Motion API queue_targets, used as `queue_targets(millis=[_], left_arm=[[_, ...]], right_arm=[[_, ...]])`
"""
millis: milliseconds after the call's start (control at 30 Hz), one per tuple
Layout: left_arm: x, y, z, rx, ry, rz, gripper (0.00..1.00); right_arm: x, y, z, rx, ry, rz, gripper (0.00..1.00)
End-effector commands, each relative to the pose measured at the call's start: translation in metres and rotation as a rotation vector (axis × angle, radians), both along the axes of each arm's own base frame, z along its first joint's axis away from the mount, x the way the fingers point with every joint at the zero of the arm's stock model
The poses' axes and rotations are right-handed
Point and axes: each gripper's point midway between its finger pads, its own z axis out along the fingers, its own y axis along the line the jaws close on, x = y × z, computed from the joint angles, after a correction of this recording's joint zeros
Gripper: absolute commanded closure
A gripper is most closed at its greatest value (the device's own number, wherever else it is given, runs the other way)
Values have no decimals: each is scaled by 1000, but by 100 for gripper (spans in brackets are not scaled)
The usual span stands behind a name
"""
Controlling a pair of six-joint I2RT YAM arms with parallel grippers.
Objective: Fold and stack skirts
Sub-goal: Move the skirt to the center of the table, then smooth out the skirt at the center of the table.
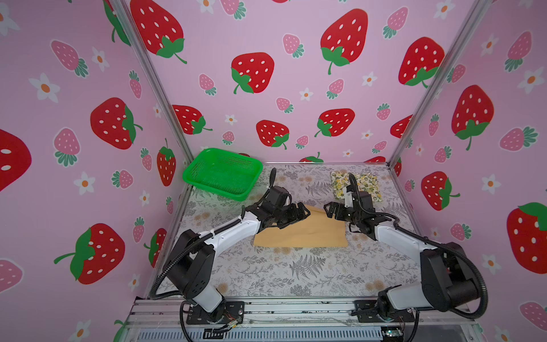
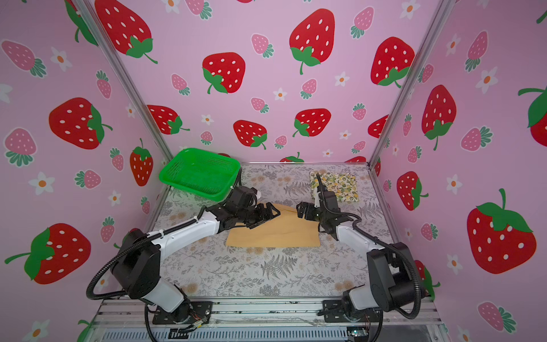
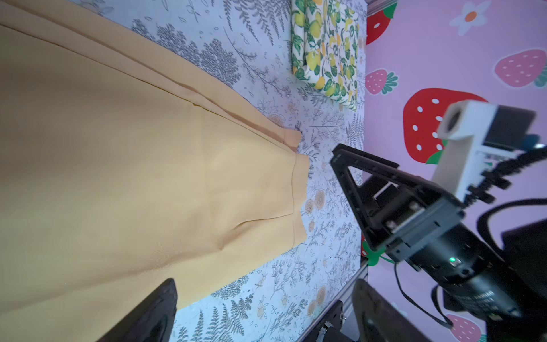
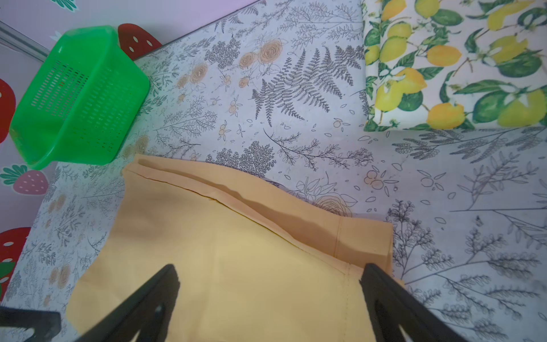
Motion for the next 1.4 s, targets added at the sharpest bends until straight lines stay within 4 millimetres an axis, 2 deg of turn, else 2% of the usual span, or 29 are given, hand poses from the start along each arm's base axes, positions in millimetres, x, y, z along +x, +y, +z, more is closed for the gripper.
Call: queue_targets(millis=[0,333,400,633,833,1033,1133,1367], left_arm=[[-5,-18,1,-90,5,-28,7],[-31,-85,-3,-172,14,-195,7],[-33,-93,-8,-176,19,-209,8],[-33,-106,-44,-178,80,-208,8],[-35,-98,-76,-128,133,-182,9],[-42,-81,-96,-39,153,-164,9],[-41,-78,-92,-38,155,-167,9],[-34,-68,-66,-30,110,-159,9]], right_arm=[[3,4,-7,54,47,46,0],[4,12,-31,135,130,88,0],[5,12,-36,138,142,85,0],[11,7,-55,161,181,66,0],[17,1,-60,152,183,49,0],[24,-1,-47,147,151,43,0],[26,-4,-38,131,129,38,0],[23,-16,-11,61,60,24,0]])
